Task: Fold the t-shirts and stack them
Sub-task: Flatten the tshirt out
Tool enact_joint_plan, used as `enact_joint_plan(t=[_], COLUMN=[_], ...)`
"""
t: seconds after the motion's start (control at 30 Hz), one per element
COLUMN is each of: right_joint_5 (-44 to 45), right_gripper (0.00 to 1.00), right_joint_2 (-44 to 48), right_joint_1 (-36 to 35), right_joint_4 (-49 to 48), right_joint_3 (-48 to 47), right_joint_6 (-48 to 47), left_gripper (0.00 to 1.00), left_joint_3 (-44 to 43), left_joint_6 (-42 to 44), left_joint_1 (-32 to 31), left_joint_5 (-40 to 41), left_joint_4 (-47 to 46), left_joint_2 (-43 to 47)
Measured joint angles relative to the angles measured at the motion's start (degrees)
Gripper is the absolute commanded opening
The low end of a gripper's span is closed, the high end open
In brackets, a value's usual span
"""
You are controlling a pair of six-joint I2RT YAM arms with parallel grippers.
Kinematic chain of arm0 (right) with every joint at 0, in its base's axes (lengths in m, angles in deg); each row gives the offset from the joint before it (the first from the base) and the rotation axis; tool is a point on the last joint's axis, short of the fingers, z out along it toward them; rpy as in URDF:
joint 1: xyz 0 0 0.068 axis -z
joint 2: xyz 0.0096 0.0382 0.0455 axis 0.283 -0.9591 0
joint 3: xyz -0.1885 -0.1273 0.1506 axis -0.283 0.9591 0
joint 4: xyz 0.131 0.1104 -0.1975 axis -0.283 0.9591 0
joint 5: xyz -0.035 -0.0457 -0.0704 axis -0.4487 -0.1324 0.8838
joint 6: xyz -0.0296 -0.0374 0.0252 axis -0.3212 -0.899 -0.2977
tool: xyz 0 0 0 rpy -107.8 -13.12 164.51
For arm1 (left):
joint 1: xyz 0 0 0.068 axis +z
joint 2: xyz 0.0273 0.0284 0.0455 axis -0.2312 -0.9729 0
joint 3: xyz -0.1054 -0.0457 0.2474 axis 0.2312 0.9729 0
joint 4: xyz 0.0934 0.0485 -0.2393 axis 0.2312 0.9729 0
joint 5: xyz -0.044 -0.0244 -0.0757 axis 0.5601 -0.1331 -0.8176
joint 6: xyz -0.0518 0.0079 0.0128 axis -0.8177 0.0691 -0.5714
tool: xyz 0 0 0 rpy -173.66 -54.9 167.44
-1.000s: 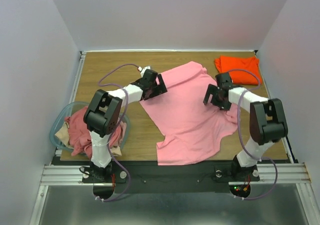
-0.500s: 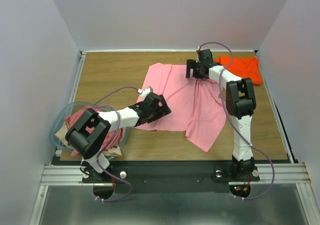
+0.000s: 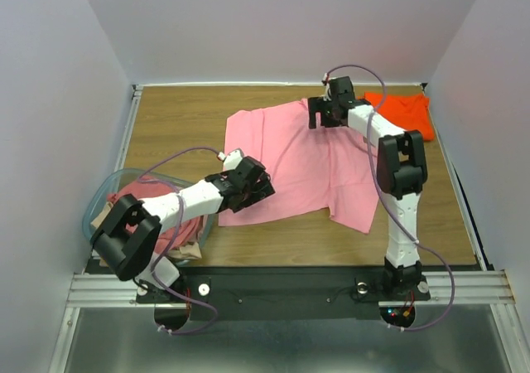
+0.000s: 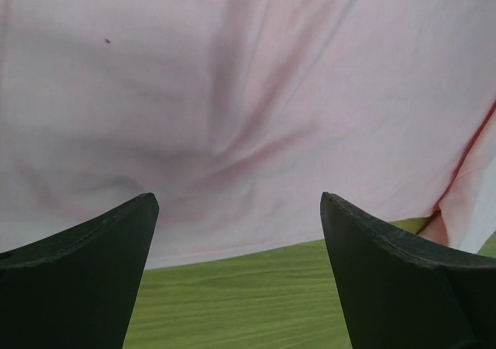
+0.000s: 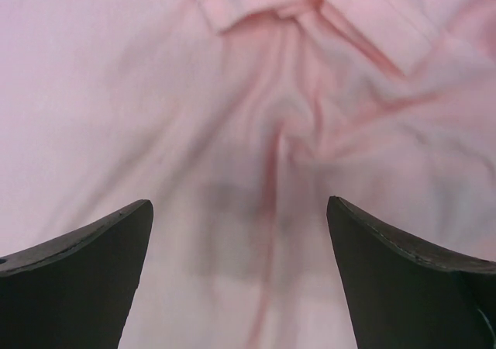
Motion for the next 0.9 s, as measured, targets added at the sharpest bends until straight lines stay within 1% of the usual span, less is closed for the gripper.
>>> enact_joint_plan(t=[0.03,0.07,0.1,0.2,0.3,0.37,0.43,0.57,0.63,0.73,0.83,0.9], right_joint_5=[0.76,1.18,1.9,5.77,9.42,10.95,11.17,10.03,9.31,8.74,8.44,8.35], right_gripper=[1.0,1.0,1.0,1.0,1.0,1.0,1.0,1.0,1.0,1.0,1.0,1.0], right_joint_2=[4.39,6.47,10.84,26.93,41.11,51.71,58.86,66.79,69.13,72.83,75.23,76.13], right_joint_1=[0.0,0.0,0.0,0.0,0.0,0.0,0.0,0.0,0.0,0.0,0.0,0.0], right_joint_4=[0.66,0.96,1.44,0.55,0.04,-0.59,-0.52,1.55,2.93,4.55,5.16,5.18], right_joint_3=[4.04,5.66,8.63,20.28,30.88,40.39,48.72,61.44,65.26,68.32,68.65,68.65], right_joint_6=[0.68,0.96,1.6,6.03,10.93,15.72,19.96,26.23,27.82,29.53,30.34,30.64], left_gripper=[0.98,0.98,0.98,0.99,0.98,0.98,0.98,0.97,0.96,0.96,0.96,0.93], left_joint_3=[0.0,0.0,0.0,1.01,4.74,7.52,10.43,12.57,13.03,13.35,13.33,13.27], left_joint_6=[-0.2,-0.48,-0.76,-2.84,-6.45,-8.41,-10.75,-13.84,-14.99,-18.01,-20.98,-22.53], left_joint_1=[0.0,0.0,0.02,0.0,0.0,0.0,-0.02,-0.48,-0.46,-0.52,-0.66,-0.79], left_joint_5=[0.7,1.7,2.38,3.96,5.66,6.27,6.4,6.45,6.51,7.41,9.55,10.8], left_joint_4=[1.03,2.47,3.41,5.84,8.35,9.9,11.43,12.39,12.57,13.7,15.15,15.23], left_joint_2=[0.98,2.49,3.69,8.7,14.6,17.27,19.61,21.73,21.7,20.57,18.53,18.1])
